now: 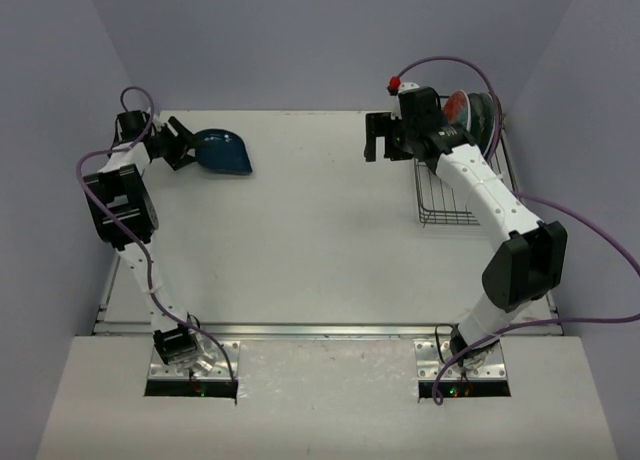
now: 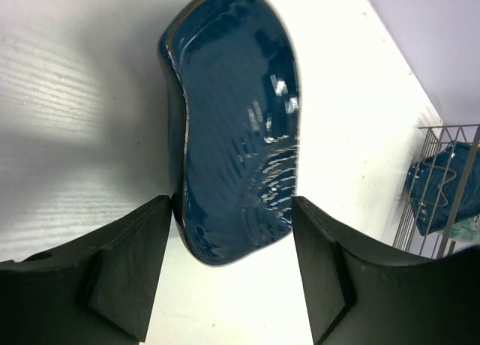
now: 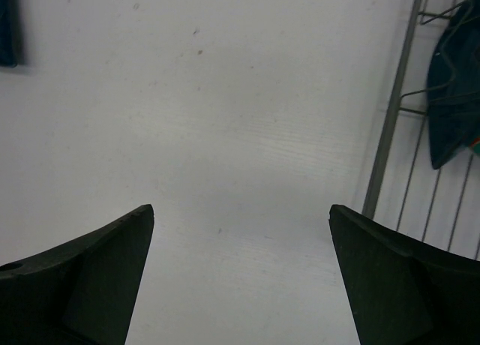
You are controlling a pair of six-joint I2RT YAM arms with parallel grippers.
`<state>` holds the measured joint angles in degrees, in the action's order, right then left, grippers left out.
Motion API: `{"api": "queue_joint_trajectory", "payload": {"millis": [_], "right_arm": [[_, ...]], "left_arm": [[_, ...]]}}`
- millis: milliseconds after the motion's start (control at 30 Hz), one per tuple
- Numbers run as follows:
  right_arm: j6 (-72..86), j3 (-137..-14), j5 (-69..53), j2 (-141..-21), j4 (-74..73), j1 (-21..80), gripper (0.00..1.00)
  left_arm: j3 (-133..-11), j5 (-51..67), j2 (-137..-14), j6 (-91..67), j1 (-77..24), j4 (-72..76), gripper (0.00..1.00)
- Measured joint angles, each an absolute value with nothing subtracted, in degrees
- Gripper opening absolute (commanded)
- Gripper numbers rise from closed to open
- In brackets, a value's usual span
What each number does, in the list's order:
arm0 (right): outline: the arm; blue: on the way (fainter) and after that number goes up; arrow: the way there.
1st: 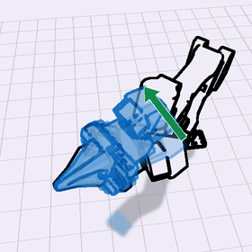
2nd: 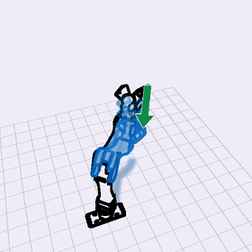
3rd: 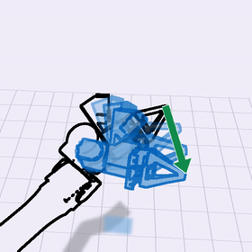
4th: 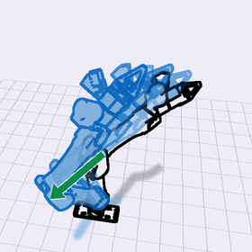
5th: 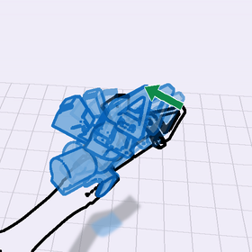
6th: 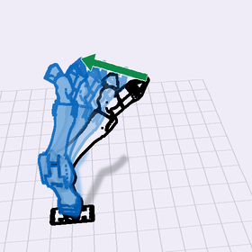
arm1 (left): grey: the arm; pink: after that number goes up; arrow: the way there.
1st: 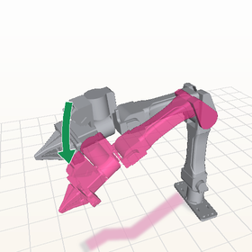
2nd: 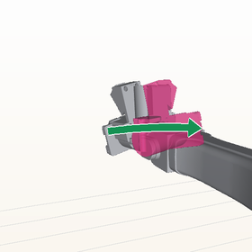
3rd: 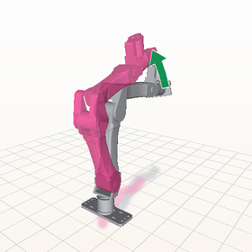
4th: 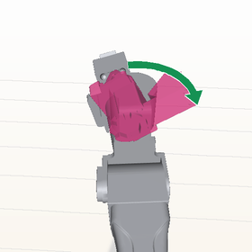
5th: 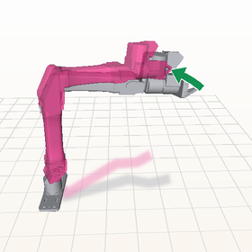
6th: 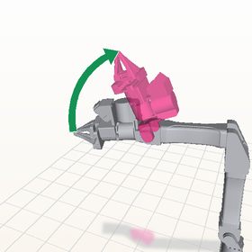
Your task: Unload the plates from the dish rack
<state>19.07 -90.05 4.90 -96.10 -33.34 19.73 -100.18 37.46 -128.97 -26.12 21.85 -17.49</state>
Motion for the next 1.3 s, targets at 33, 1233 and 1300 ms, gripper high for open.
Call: {"api": "queue_joint_trajectory", "payload": {"millis": [33, 1233, 1300], "right_arm": [[18.3, -90.7, 6.9, -96.1, -33.5, 19.7, 0.99], [-11.9, -113.9, 42.4, -134.5, -17.2, 8.6, 0.33], [-12.3, -114.6, 43.0, -134.7, -16.6, 8.6, 0.22]], "left_arm": [[-100.2, 36.2, -127.3, -25.4, 21.7, -18.1, 0.63], [-71.5, 5.4, -86.1, -10.3, 5.6, -13.4, 0.67], [-71.5, 5.5, -86.1, -10.3, 5.6, -13.4, 0.67]]}}
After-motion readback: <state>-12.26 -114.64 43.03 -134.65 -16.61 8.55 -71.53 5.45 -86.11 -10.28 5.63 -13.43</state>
